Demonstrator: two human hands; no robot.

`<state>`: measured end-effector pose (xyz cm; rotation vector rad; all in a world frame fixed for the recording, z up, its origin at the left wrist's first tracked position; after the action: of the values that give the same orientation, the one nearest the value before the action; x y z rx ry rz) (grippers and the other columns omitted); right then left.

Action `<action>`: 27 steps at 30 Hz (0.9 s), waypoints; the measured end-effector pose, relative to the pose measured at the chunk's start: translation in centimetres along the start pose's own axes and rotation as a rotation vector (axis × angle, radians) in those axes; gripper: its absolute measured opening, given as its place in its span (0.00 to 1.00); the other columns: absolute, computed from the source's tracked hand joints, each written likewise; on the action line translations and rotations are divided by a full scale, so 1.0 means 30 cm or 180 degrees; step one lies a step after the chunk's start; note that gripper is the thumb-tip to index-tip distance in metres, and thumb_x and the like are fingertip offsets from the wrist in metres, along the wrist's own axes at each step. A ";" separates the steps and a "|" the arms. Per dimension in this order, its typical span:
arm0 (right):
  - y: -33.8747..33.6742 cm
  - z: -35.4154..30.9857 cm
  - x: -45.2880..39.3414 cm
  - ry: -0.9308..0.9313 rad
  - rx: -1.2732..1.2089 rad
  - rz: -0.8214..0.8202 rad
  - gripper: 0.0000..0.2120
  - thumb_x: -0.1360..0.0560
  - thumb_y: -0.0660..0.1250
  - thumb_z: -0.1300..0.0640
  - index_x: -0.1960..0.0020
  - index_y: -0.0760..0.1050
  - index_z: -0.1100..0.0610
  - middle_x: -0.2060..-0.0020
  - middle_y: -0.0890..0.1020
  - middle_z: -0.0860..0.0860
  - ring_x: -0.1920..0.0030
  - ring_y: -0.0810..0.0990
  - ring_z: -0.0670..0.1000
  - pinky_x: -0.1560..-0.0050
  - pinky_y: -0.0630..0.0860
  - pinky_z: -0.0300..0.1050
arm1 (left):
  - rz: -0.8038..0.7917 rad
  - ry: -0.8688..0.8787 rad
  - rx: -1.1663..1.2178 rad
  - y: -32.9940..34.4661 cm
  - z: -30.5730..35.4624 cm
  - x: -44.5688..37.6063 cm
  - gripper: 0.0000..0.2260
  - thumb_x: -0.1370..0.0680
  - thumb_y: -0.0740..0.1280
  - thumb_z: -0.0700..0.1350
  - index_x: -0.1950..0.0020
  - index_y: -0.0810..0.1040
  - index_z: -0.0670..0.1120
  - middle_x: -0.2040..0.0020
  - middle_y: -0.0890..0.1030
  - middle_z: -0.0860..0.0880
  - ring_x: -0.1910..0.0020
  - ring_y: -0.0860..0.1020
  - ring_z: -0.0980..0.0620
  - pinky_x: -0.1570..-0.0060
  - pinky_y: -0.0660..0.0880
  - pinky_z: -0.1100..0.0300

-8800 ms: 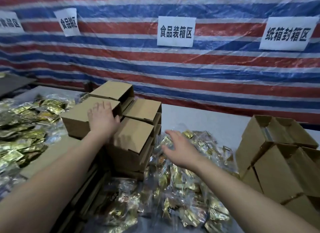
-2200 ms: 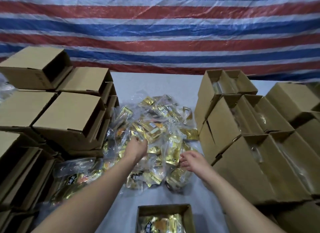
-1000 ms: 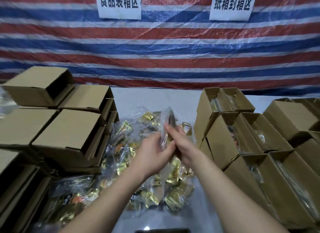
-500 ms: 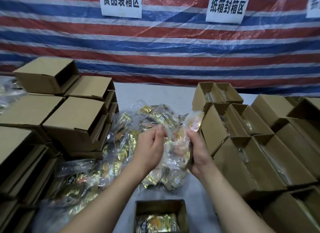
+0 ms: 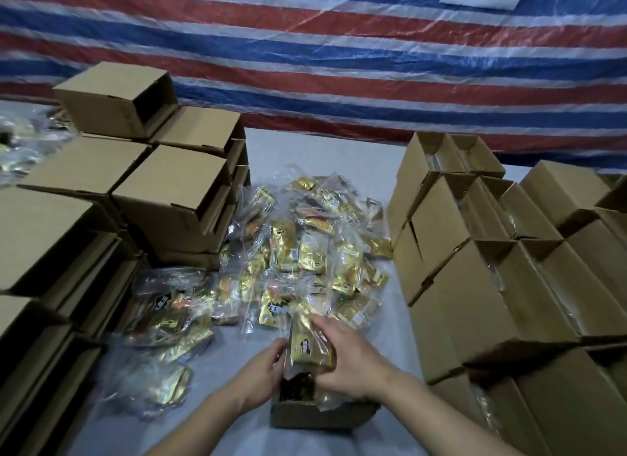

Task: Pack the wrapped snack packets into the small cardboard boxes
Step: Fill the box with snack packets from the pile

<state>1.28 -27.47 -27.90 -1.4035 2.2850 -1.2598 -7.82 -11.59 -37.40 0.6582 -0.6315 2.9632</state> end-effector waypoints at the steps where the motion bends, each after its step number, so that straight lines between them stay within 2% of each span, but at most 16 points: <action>1: 0.023 0.010 -0.002 -0.0082 0.0179 -0.0101 0.43 0.31 0.73 0.48 0.21 0.56 0.47 0.30 0.69 0.47 0.31 0.68 0.47 0.32 0.67 0.40 | 0.0070 0.0003 0.0071 0.001 -0.005 0.001 0.11 0.16 0.60 0.48 0.34 0.70 0.56 0.35 0.77 0.54 0.36 0.75 0.57 0.33 0.70 0.57; 2: 0.041 0.019 -0.005 -0.0193 0.0348 -0.0208 0.42 0.30 0.72 0.49 0.21 0.57 0.48 0.30 0.70 0.48 0.31 0.68 0.48 0.31 0.66 0.42 | 0.0145 0.0002 0.0080 0.002 -0.010 0.002 0.10 0.16 0.60 0.48 0.35 0.69 0.58 0.36 0.77 0.55 0.38 0.75 0.58 0.35 0.71 0.60; 4: 0.075 0.045 -0.008 -0.0409 0.0673 -0.0459 0.39 0.29 0.72 0.49 0.22 0.60 0.50 0.32 0.73 0.50 0.32 0.70 0.50 0.34 0.64 0.38 | 0.0267 -0.0015 0.0097 0.003 -0.024 0.003 0.07 0.15 0.57 0.49 0.40 0.71 0.60 0.42 0.79 0.57 0.44 0.77 0.63 0.41 0.72 0.65; 6: 0.098 0.074 0.001 -0.0372 0.0708 -0.0676 0.36 0.29 0.70 0.47 0.23 0.63 0.45 0.34 0.76 0.48 0.35 0.72 0.48 0.40 0.65 0.33 | 0.0364 -0.0021 0.0094 0.004 -0.037 0.003 0.06 0.15 0.56 0.51 0.45 0.72 0.60 0.49 0.80 0.58 0.49 0.77 0.66 0.46 0.71 0.70; 9: 0.123 0.112 0.008 0.0051 0.0258 -0.0871 0.32 0.31 0.67 0.38 0.28 0.66 0.37 0.40 0.80 0.43 0.41 0.76 0.42 0.47 0.66 0.25 | 0.0457 0.0065 0.0106 0.014 -0.046 0.012 0.06 0.16 0.56 0.52 0.47 0.73 0.59 0.51 0.80 0.57 0.51 0.77 0.64 0.49 0.70 0.71; 11: 0.149 0.127 -0.006 0.0390 0.0150 -0.1090 0.30 0.32 0.66 0.32 0.32 0.69 0.36 0.41 0.81 0.41 0.43 0.78 0.41 0.44 0.70 0.31 | 0.0470 0.0089 0.0164 0.026 -0.049 0.013 0.07 0.16 0.56 0.53 0.47 0.73 0.59 0.51 0.80 0.55 0.51 0.77 0.63 0.47 0.72 0.66; 13: 0.195 0.149 -0.031 0.0606 0.0452 -0.1449 0.28 0.29 0.67 0.35 0.31 0.68 0.39 0.37 0.79 0.45 0.37 0.77 0.48 0.37 0.73 0.43 | 0.0455 0.0097 0.0117 0.037 -0.046 0.012 0.06 0.16 0.56 0.53 0.46 0.73 0.58 0.53 0.80 0.54 0.52 0.77 0.60 0.46 0.73 0.60; 15: 0.239 0.159 -0.056 0.0750 0.0690 -0.1730 0.28 0.26 0.68 0.41 0.28 0.66 0.43 0.32 0.76 0.50 0.32 0.74 0.55 0.32 0.71 0.52 | 0.0422 0.0110 0.0032 0.041 -0.039 0.012 0.06 0.16 0.56 0.52 0.46 0.72 0.58 0.54 0.79 0.53 0.53 0.78 0.58 0.47 0.73 0.57; 17: 0.252 0.157 -0.069 0.0890 0.0534 -0.1763 0.31 0.27 0.69 0.42 0.26 0.65 0.46 0.31 0.75 0.50 0.31 0.73 0.55 0.31 0.69 0.50 | 0.0406 0.0136 -0.0009 0.037 -0.032 0.013 0.06 0.16 0.56 0.52 0.46 0.72 0.57 0.55 0.79 0.52 0.53 0.78 0.56 0.47 0.74 0.55; 19: 0.225 0.144 -0.057 0.0921 0.0291 -0.1685 0.32 0.28 0.71 0.43 0.26 0.67 0.48 0.31 0.75 0.48 0.33 0.74 0.51 0.34 0.69 0.42 | 0.0381 0.0158 -0.0023 0.034 -0.028 0.016 0.06 0.16 0.56 0.51 0.45 0.72 0.57 0.55 0.79 0.54 0.53 0.78 0.57 0.47 0.74 0.56; 20: 0.200 0.143 -0.050 0.0938 0.0201 -0.1605 0.30 0.28 0.71 0.44 0.28 0.70 0.47 0.33 0.77 0.47 0.35 0.75 0.49 0.37 0.70 0.39 | 0.0375 0.0161 -0.0026 0.033 -0.024 0.017 0.06 0.16 0.56 0.51 0.45 0.72 0.57 0.55 0.79 0.54 0.53 0.78 0.57 0.47 0.74 0.56; 23: 0.132 0.148 -0.031 0.1028 0.0102 -0.1212 0.12 0.25 0.66 0.46 0.44 0.81 0.47 0.49 0.82 0.44 0.48 0.79 0.48 0.51 0.73 0.40 | 0.0410 0.0138 -0.0003 0.037 -0.016 0.020 0.06 0.15 0.56 0.51 0.45 0.72 0.56 0.55 0.79 0.54 0.54 0.78 0.57 0.48 0.74 0.56; 24: 0.128 0.143 -0.030 0.1087 0.0133 -0.1225 0.11 0.23 0.63 0.45 0.50 0.81 0.49 0.54 0.81 0.45 0.51 0.79 0.48 0.55 0.71 0.41 | 0.0426 0.0130 0.0001 0.038 -0.014 0.022 0.06 0.15 0.55 0.51 0.45 0.72 0.56 0.56 0.79 0.54 0.55 0.78 0.57 0.48 0.74 0.56; 25: 0.136 0.134 -0.030 0.1177 0.0183 -0.1360 0.14 0.21 0.60 0.44 0.54 0.80 0.50 0.57 0.81 0.46 0.53 0.78 0.50 0.57 0.70 0.42 | 0.0438 0.0126 0.0002 0.038 -0.011 0.024 0.06 0.15 0.55 0.51 0.46 0.72 0.56 0.56 0.79 0.54 0.55 0.78 0.58 0.49 0.74 0.56; 26: 0.159 0.128 -0.027 0.1290 0.0219 -0.1580 0.17 0.19 0.57 0.43 0.54 0.79 0.51 0.54 0.82 0.49 0.52 0.77 0.52 0.56 0.68 0.43 | 0.0447 0.0122 -0.0003 0.038 -0.010 0.025 0.07 0.15 0.55 0.51 0.46 0.72 0.55 0.57 0.79 0.53 0.56 0.78 0.57 0.49 0.74 0.56; 27: 0.188 0.121 -0.023 0.1413 0.0235 -0.1787 0.19 0.19 0.55 0.43 0.48 0.80 0.53 0.47 0.82 0.54 0.47 0.77 0.54 0.52 0.68 0.43 | 0.0451 0.0120 -0.0015 0.037 -0.010 0.027 0.07 0.15 0.55 0.51 0.46 0.72 0.55 0.57 0.79 0.52 0.56 0.78 0.56 0.49 0.74 0.55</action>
<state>-0.05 -27.87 -34.50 -1.9892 2.1178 -1.9671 -8.82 -12.55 -37.73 0.5789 -0.7106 3.0944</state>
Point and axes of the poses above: each hand's wrist, its own x-axis away from the middle knuckle, its own y-axis out of the palm, z = x × y, the point moved 3 cm from there along -x, towards the middle knuckle
